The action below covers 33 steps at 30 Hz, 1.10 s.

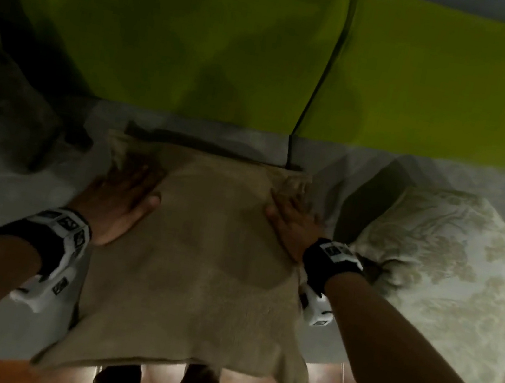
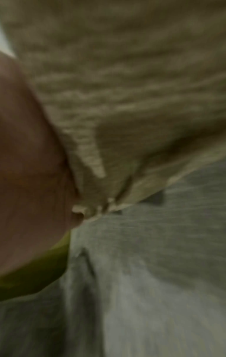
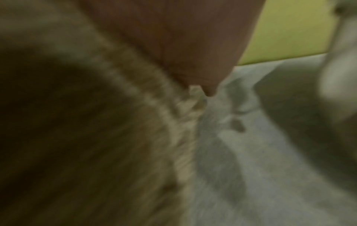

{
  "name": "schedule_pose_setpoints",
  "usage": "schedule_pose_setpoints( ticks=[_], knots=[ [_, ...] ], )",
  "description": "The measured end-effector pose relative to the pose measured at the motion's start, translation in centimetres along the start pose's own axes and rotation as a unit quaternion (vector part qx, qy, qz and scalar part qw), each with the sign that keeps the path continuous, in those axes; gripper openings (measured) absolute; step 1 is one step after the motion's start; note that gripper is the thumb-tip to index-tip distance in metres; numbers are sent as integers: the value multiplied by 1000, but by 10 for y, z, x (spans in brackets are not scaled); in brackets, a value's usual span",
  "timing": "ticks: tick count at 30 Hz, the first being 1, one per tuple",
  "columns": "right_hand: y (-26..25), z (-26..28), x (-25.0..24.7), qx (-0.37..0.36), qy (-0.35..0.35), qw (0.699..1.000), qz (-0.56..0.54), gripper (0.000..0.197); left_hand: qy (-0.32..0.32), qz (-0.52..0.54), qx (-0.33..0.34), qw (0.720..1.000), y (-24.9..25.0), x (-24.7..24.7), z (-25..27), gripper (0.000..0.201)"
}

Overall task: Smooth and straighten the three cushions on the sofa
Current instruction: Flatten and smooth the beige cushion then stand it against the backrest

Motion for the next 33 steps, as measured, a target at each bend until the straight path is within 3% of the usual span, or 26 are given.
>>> schedule_pose_setpoints(
  ticks=[2, 3, 5, 6, 7, 8, 9, 10, 11, 13, 16, 18, 21, 24, 26, 29, 30, 31, 33],
  knots=[
    [10, 13, -26, 30, 19, 999, 17, 72, 4, -18, -42, 999, -15, -20, 6, 88],
    [7, 25, -45, 23, 56, 998, 33, 71, 46, -31, -46, 997, -16, -40, 15, 89],
    [-23, 58, -81, -44, 171, 983, 57, 72, 141, -50, -3, 989, 0, -78, 45, 83],
    [-51, 78, -89, -117, 216, 967, 72, 72, 172, -35, 54, 983, 17, -87, 65, 76],
    [-85, 96, -86, -200, 221, 950, 95, 71, 186, -22, 131, 973, 38, -85, 86, 68],
    [-112, 106, -65, -275, 185, 935, 128, 69, 197, -30, 219, 955, 60, -73, 107, 64],
    [-127, 107, -35, -317, 121, 927, 162, 69, 182, -58, 282, 940, 77, -55, 121, 62],
    [-127, 100, -7, -314, 58, 930, 180, 70, 145, -86, 301, 939, 82, -31, 122, 62],
    [-116, 89, 11, -279, 20, 944, 175, 71, 102, -94, 274, 951, 76, -12, 112, 63],
    [-87, 66, 20, -199, 32, 971, 130, 73, 69, -64, 174, 980, 55, 4, 85, 66],
    [-64, 47, 13, -128, 41, 989, 65, 77, 67, -29, 105, 992, 42, 4, 57, 69],
    [-43, 46, 7, -75, 30, 997, 2, 80, 39, 30, 30, 998, 19, 4, 50, 81],
    [-9, 61, -7, 9, 22, 998, -60, 89, -67, 200, -141, 967, -29, 14, 65, 105],
    [-9, 86, -18, 35, 56, 982, -175, 90, -121, 246, -225, 935, -47, 29, 95, 114],
    [5, 107, -9, 86, 112, 946, -293, 98, -122, 321, -243, 907, -49, 36, 107, 124],
    [24, 132, 34, 141, 114, 888, -422, 114, -151, 484, -260, 822, -39, 48, 124, 122],
    [25, 133, 50, 139, 95, 883, -439, 110, -148, 491, -241, 824, -30, 49, 128, 114],
    [22, 135, 65, 133, 69, 880, -450, 102, -123, 483, -199, 844, -21, 45, 129, 107],
    [12, 136, 74, 122, 54, 868, -478, 91, -17, 446, -130, 885, -13, 28, 131, 99]
  ],
)
Point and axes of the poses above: each hand's wrist, its own z-axis away from the middle knuckle, its own x-axis out of the palm, y = z × x, the point moved 10 cm from there along -z, towards the middle knuckle, and after that the axes turned 10 degrees about -x, right-handed, at the moved point
